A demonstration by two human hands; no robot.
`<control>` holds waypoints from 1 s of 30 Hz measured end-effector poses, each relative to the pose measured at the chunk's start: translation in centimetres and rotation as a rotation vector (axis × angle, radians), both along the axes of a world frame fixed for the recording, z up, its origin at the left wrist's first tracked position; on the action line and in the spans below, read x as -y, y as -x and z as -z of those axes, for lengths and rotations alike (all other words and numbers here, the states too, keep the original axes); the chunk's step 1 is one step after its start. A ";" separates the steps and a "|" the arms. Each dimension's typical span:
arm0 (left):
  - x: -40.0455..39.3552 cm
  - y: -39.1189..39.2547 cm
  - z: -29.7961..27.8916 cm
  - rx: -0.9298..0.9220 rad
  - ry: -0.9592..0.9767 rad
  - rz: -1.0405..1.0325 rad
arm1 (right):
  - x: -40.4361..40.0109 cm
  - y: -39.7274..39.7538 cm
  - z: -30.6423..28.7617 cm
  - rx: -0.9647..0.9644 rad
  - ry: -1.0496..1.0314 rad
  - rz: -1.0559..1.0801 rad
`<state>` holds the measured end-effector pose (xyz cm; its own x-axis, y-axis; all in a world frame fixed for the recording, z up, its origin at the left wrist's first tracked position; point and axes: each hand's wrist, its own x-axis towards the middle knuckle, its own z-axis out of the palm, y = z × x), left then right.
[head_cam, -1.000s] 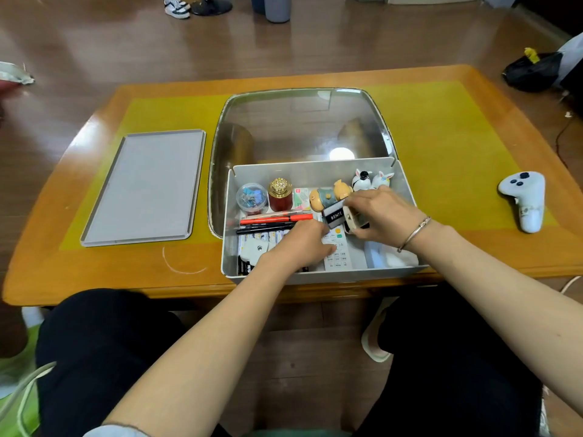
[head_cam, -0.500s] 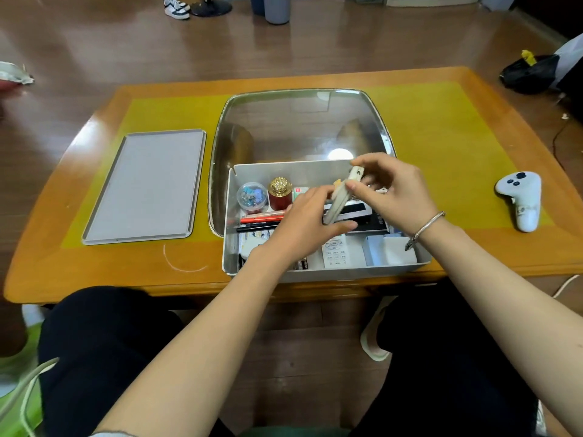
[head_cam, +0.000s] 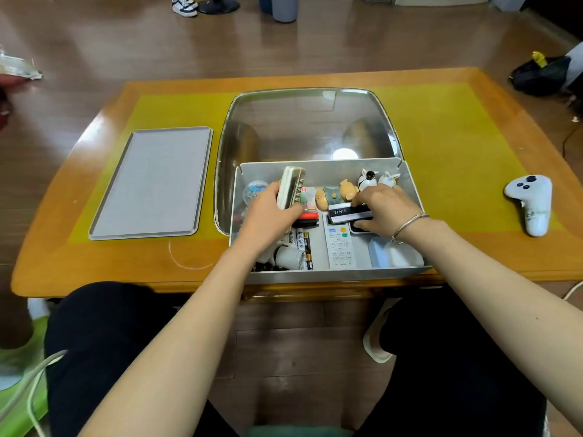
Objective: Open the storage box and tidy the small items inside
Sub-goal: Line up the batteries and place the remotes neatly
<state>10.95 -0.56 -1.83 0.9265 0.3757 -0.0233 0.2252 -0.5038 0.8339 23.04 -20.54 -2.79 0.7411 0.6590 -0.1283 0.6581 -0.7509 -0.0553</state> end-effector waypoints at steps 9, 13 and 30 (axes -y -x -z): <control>-0.5 0.3 0.4 -0.004 0.007 -0.062 | -0.7 -1.0 -0.3 -0.029 -0.001 -0.026; -0.9 0.6 0.2 0.008 0.035 -0.064 | -0.8 -0.8 0.0 -0.080 0.001 -0.030; -3.7 2.5 -1.2 0.041 0.135 -0.257 | -5.3 4.2 -2.5 0.069 -0.624 -0.228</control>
